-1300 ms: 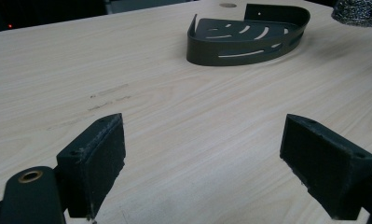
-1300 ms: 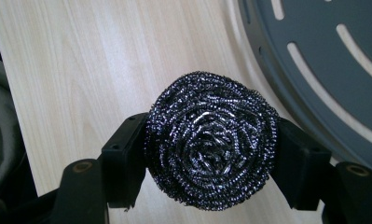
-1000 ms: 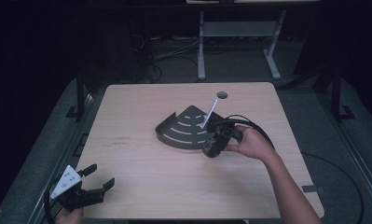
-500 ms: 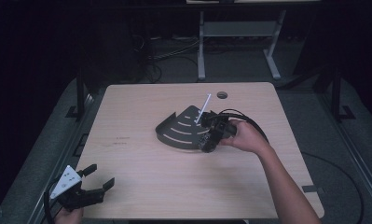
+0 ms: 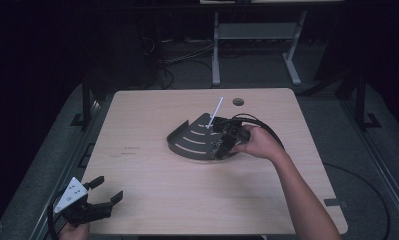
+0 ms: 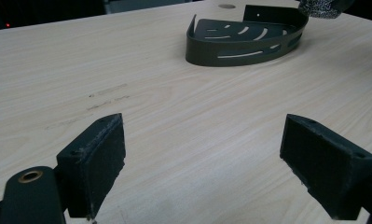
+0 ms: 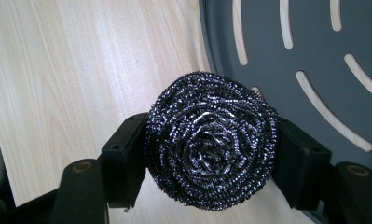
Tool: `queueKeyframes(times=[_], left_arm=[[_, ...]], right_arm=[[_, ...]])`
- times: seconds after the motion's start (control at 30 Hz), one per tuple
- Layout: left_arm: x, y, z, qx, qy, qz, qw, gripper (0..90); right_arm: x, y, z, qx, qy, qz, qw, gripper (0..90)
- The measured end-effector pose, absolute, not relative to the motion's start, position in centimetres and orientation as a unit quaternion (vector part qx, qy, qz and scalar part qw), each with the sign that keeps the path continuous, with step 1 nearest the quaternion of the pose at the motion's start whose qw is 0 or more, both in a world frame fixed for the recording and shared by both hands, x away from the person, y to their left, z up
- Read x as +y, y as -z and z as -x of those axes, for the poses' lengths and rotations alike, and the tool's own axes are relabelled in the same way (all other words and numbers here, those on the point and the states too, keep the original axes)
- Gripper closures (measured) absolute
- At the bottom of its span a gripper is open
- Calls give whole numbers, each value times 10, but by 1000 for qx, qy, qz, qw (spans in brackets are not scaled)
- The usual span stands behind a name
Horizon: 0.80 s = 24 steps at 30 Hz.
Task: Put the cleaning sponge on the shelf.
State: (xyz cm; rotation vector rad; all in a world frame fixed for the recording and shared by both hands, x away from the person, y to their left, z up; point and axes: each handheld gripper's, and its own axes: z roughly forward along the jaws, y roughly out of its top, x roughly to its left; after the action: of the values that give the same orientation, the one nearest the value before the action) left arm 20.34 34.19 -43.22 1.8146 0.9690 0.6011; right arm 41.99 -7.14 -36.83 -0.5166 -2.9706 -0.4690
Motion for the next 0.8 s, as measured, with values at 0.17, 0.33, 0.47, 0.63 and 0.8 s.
queueKeyframes(times=[0.17, 0.33, 0.47, 0.63, 0.8], left_arm=[[343, 432, -203, 398, -246, -743, 479, 133], [342, 432, -203, 397, -246, -743, 479, 133], [341, 432, -204, 397, -246, -743, 480, 133], [342, 432, -203, 398, -246, -743, 480, 133], [343, 431, -202, 398, -248, -740, 482, 133]], right_arm=[[-69, 367, -425, -972, 158, 170, 48, 336], [-70, 367, -429, -971, 155, 173, 46, 336], [-67, 366, -434, -973, 149, 173, 45, 336], [-62, 364, -440, -971, 156, 173, 50, 336], [-57, 364, -445, -973, 150, 171, 47, 336]])
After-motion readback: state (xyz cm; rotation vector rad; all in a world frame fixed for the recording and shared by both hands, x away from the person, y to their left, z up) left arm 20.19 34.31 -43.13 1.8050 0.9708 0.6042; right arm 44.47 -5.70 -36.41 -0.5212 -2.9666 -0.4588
